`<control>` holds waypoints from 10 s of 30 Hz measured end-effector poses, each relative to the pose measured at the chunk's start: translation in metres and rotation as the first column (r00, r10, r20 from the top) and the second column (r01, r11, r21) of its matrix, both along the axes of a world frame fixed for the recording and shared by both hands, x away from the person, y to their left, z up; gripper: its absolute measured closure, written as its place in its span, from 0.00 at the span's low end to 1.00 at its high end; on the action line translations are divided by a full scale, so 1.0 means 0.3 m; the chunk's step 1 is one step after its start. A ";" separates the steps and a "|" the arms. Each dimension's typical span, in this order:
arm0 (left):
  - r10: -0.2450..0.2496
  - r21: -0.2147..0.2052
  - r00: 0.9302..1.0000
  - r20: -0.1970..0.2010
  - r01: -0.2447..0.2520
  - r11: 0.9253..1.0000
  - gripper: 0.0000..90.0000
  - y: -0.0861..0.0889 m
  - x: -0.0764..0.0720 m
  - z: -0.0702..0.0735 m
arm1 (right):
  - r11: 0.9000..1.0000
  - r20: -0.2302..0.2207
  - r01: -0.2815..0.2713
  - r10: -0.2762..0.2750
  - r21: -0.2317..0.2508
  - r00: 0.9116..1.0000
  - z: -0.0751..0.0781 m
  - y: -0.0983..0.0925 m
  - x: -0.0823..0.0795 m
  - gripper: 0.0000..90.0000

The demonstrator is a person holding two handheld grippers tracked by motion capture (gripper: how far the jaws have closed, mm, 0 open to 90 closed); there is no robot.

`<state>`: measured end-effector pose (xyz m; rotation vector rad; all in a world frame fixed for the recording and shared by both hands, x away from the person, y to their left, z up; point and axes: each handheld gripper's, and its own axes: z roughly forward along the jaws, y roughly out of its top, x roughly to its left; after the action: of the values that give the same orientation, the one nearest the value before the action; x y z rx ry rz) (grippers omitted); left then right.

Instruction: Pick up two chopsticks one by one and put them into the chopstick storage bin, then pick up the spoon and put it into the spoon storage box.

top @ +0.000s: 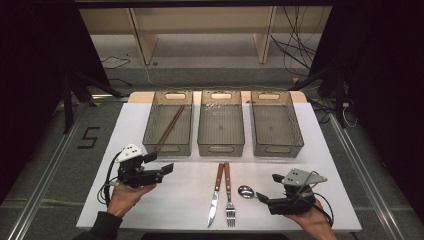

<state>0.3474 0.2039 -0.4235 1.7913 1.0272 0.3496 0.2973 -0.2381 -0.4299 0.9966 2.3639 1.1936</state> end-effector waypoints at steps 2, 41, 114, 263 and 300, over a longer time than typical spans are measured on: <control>0.005 -0.014 1.000 0.003 -0.004 1.000 0.23 0.004 -0.010 -0.008 | 0.999 -0.016 -0.011 0.010 -0.033 1.000 0.001 0.004 0.012 0.23; 0.040 -0.018 0.998 0.047 -0.039 0.999 0.20 0.037 -0.111 -0.065 | 0.914 -0.296 -0.154 0.039 -0.375 0.954 -0.060 0.069 0.093 0.36; 0.005 0.033 0.996 0.087 -0.008 0.999 0.20 0.010 -0.131 -0.075 | 0.920 -0.319 -0.170 0.052 -0.353 0.946 0.057 0.104 0.208 0.95; 0.001 -0.010 0.990 0.141 0.001 1.000 0.20 0.012 -0.139 -0.066 | 0.996 -0.160 -0.044 0.055 0.075 0.986 0.224 0.394 0.563 0.38; 0.002 -0.008 0.990 0.140 -0.001 1.000 0.20 0.011 -0.139 -0.067 | 0.988 -0.210 -0.118 0.095 -0.097 0.973 0.047 0.442 0.321 0.51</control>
<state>0.3058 0.2072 -0.4435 1.7327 0.9295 0.4649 0.3935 -0.1055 -0.4158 1.0110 2.6427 1.0277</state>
